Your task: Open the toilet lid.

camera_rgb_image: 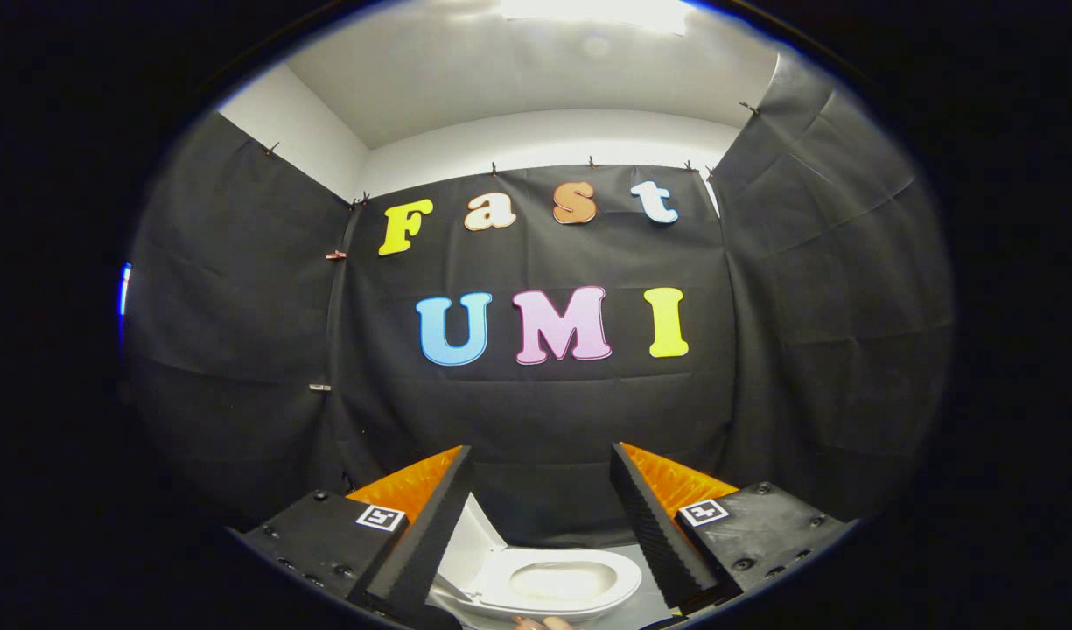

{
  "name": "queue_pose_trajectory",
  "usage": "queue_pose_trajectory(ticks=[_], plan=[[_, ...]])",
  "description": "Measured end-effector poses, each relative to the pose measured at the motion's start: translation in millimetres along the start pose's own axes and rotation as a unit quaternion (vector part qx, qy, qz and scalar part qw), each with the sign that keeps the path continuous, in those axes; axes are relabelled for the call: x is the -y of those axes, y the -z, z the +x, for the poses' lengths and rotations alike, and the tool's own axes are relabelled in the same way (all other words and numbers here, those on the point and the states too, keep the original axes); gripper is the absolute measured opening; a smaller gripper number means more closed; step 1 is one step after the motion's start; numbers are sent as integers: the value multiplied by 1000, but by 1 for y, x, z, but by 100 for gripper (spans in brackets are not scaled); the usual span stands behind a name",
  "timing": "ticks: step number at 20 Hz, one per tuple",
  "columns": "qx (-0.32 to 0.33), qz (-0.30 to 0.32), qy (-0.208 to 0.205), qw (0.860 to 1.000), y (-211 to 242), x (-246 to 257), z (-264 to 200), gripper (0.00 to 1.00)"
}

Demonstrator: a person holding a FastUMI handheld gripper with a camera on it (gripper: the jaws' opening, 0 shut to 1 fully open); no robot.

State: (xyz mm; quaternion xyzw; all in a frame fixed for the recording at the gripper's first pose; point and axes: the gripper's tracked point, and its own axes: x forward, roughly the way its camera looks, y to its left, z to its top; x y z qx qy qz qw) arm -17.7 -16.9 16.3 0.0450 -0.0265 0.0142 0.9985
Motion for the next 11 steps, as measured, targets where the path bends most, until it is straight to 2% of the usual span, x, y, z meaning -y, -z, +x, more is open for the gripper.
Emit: queue_pose_trajectory(ticks=[11], plan=[[6,2,-18,1000,-2,-7,2,98]])
